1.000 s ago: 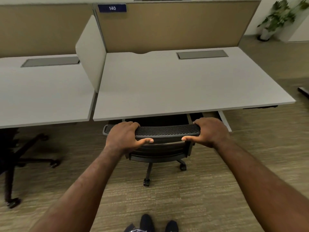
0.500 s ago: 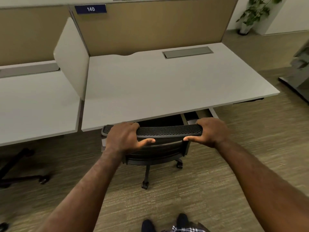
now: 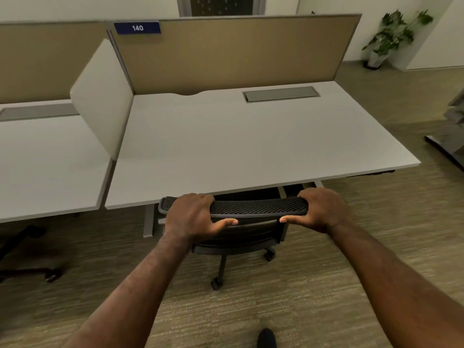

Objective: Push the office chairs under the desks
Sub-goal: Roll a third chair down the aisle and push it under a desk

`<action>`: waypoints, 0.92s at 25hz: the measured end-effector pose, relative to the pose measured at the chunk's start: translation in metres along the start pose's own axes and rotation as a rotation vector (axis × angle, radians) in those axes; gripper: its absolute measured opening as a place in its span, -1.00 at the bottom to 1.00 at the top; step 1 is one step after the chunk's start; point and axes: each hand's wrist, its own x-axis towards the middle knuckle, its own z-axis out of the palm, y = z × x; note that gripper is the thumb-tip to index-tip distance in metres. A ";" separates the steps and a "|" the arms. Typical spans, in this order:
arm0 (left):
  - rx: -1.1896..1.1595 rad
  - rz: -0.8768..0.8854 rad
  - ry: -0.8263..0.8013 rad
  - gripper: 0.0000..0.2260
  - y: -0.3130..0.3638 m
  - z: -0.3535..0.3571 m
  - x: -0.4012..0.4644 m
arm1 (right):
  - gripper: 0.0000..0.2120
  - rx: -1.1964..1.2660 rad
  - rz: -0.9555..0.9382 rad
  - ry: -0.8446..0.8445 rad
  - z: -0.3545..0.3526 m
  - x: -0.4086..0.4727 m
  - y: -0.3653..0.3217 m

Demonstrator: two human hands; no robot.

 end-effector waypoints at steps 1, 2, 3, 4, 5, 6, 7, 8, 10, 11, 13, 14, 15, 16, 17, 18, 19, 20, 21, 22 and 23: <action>-0.011 -0.012 -0.004 -0.20 0.008 0.003 0.005 | -0.13 -0.004 -0.011 -0.003 0.000 0.003 0.010; -0.016 -0.019 -0.009 -0.21 0.017 0.007 0.012 | -0.13 0.000 -0.016 -0.003 0.000 0.007 0.023; -0.018 -0.019 0.002 -0.22 0.025 0.011 0.018 | -0.13 0.002 -0.019 0.004 -0.001 0.009 0.035; -0.024 -0.028 0.003 -0.23 0.038 0.013 0.028 | -0.12 -0.005 -0.030 0.014 -0.001 0.013 0.051; -0.032 -0.039 0.000 -0.23 0.039 0.013 0.029 | -0.12 0.002 -0.047 0.027 0.000 0.016 0.053; -0.039 -0.049 -0.006 -0.23 0.047 0.015 0.037 | -0.11 0.001 -0.063 0.033 -0.001 0.020 0.063; -0.040 -0.059 -0.014 -0.23 0.057 0.018 0.047 | -0.11 0.001 -0.069 0.026 -0.004 0.024 0.078; -0.041 -0.069 -0.019 -0.23 0.063 0.021 0.053 | -0.10 -0.006 -0.072 0.013 -0.005 0.028 0.086; -0.046 -0.095 -0.020 -0.23 0.073 0.024 0.062 | -0.08 -0.040 -0.100 0.008 -0.006 0.036 0.100; -0.051 -0.104 -0.016 -0.22 0.079 0.027 0.068 | -0.08 -0.051 -0.107 0.006 -0.006 0.040 0.108; -0.049 -0.106 -0.013 -0.21 0.088 0.031 0.082 | -0.07 -0.040 -0.095 -0.001 -0.007 0.046 0.124; -0.045 -0.107 -0.013 -0.21 0.092 0.031 0.089 | -0.07 -0.037 -0.093 0.005 -0.007 0.051 0.130; -0.046 -0.107 -0.010 -0.21 0.092 0.030 0.091 | -0.06 -0.033 -0.094 0.013 -0.007 0.052 0.131; -0.043 -0.109 -0.009 -0.21 0.094 0.031 0.097 | -0.05 -0.036 -0.096 0.013 -0.007 0.056 0.135; -0.035 -0.108 -0.008 -0.21 0.096 0.033 0.103 | -0.05 -0.039 -0.091 0.009 -0.007 0.061 0.141; -0.032 -0.108 -0.003 -0.22 0.096 0.035 0.107 | -0.05 -0.045 -0.092 0.006 -0.008 0.065 0.144; -0.029 -0.111 0.000 -0.23 0.098 0.037 0.111 | -0.05 -0.049 -0.098 0.006 -0.006 0.069 0.148; -0.030 -0.114 0.010 -0.23 0.098 0.036 0.110 | -0.05 -0.055 -0.105 0.012 -0.007 0.070 0.148; -0.031 -0.118 0.016 -0.23 0.098 0.038 0.112 | -0.05 -0.062 -0.113 0.012 -0.006 0.073 0.151; -0.031 -0.122 0.018 -0.23 0.100 0.040 0.115 | -0.05 -0.061 -0.114 0.011 -0.006 0.076 0.155; -0.027 -0.122 0.027 -0.24 0.102 0.041 0.117 | -0.06 -0.060 -0.119 0.014 -0.007 0.077 0.157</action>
